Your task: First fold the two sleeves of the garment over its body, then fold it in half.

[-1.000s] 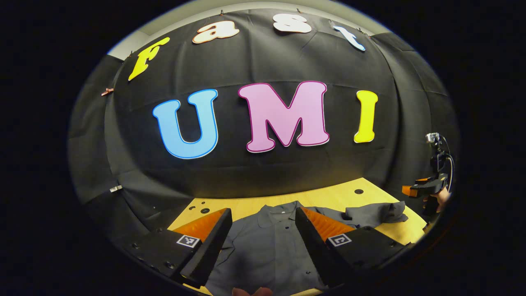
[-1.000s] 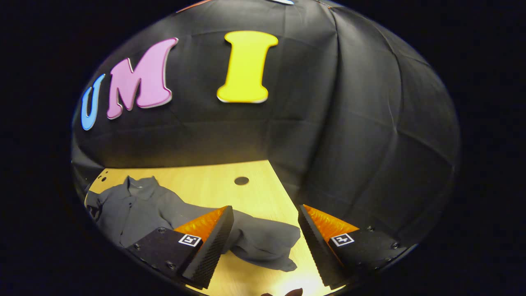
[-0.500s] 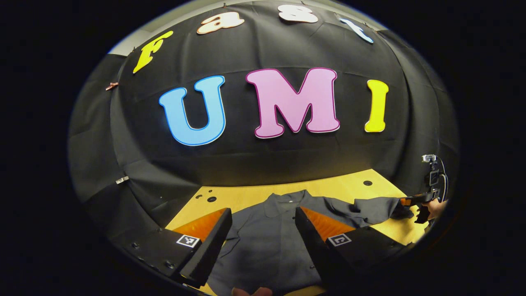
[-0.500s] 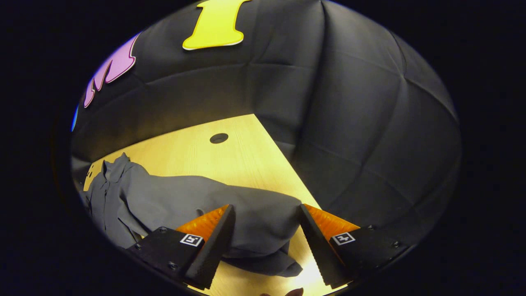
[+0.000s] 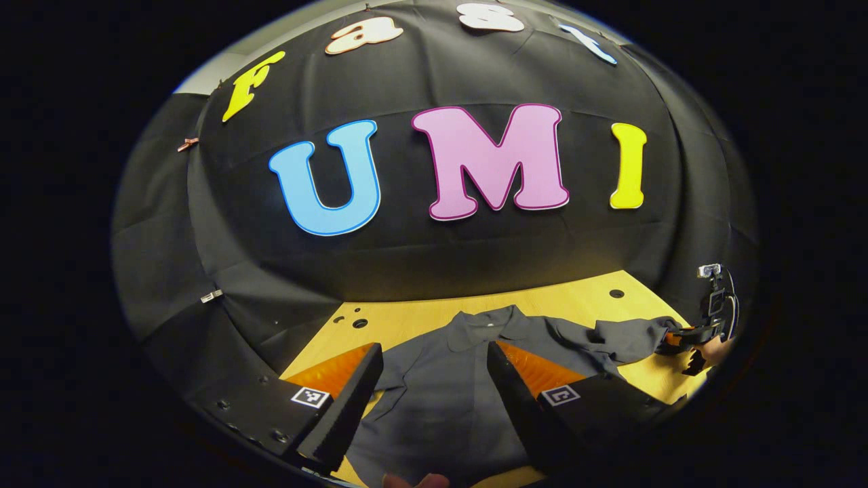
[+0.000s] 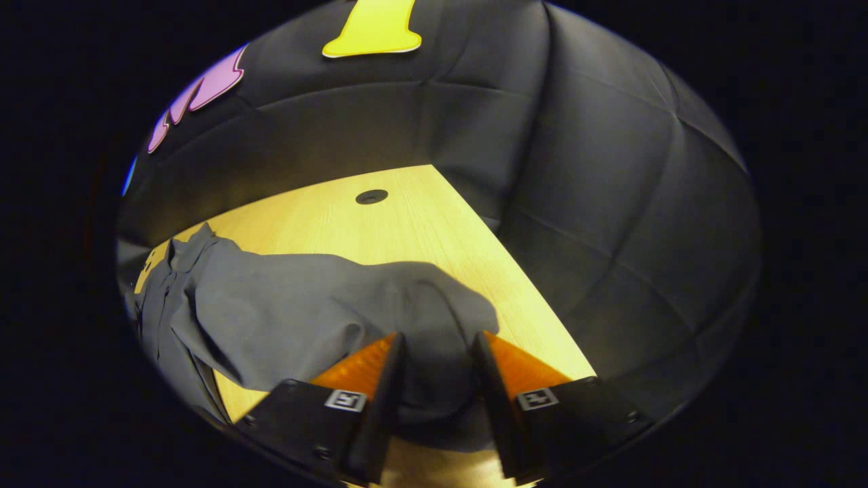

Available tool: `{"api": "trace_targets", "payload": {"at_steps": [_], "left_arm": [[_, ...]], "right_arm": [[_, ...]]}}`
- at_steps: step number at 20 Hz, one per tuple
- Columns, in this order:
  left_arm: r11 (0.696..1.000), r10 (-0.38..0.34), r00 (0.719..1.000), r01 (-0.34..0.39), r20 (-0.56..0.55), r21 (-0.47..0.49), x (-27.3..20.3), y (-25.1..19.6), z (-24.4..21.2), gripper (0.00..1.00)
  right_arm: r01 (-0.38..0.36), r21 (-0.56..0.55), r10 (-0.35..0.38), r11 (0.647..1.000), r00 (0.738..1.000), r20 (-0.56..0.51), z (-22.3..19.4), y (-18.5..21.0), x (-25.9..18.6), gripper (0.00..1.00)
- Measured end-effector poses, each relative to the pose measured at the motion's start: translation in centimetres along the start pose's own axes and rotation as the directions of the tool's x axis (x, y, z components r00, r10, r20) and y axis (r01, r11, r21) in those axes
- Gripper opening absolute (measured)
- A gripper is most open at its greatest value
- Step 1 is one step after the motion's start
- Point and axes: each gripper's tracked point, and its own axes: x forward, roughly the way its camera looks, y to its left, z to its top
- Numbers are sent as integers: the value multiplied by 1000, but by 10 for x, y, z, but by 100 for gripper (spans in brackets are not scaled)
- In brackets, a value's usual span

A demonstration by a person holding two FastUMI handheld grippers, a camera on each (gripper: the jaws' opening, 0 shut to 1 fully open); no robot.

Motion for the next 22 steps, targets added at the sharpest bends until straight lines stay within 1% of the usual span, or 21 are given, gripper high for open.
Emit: {"api": "trace_targets", "payload": {"at_steps": [1, 3, 6, 10, 14, 16, 18, 20, 22], "left_arm": [[1000, 0, 1000, 0, -1, -9, -2, 4, -2, 98], [1000, 0, 1000, -1, -5, -31, -6, 13, -6, 98], [999, 5, 1000, -5, 4, -53, -10, 33, -11, 98], [999, 3, 999, -1, 37, -55, -17, 68, -13, 98], [999, -23, 997, 26, 68, -40, -23, 102, -17, 98], [998, -41, 996, 44, 77, -34, -24, 116, -20, 97], [997, -62, 994, 66, 84, -47, -26, 128, -21, 97], [995, -69, 993, 74, 93, -60, -27, 141, -24, 97], [994, -70, 992, 78, 102, -74, -29, 155, -27, 97]], "right_arm": [[-7, 14, 7, 1000, 1000, -6, 0, 3, -5, 20], [10, 34, -9, 999, 1000, -19, 4, 2, -9, 11], [6, 25, -7, 1000, 1000, 20, 19, 10, -28, 11], [11, 9, -12, 1000, 993, 119, 56, 23, -74, 11], [27, -25, -21, 999, 979, 202, 88, 43, -127, 11], [26, -25, -19, 999, 971, 239, 104, 60, -148, 10], [17, -18, -12, 1000, 962, 274, 115, 80, -172, 11], [0, -22, 7, 1000, 954, 300, 124, 102, -190, 11], [-29, -35, 39, 999, 946, 321, 130, 132, -206, 10]]}}
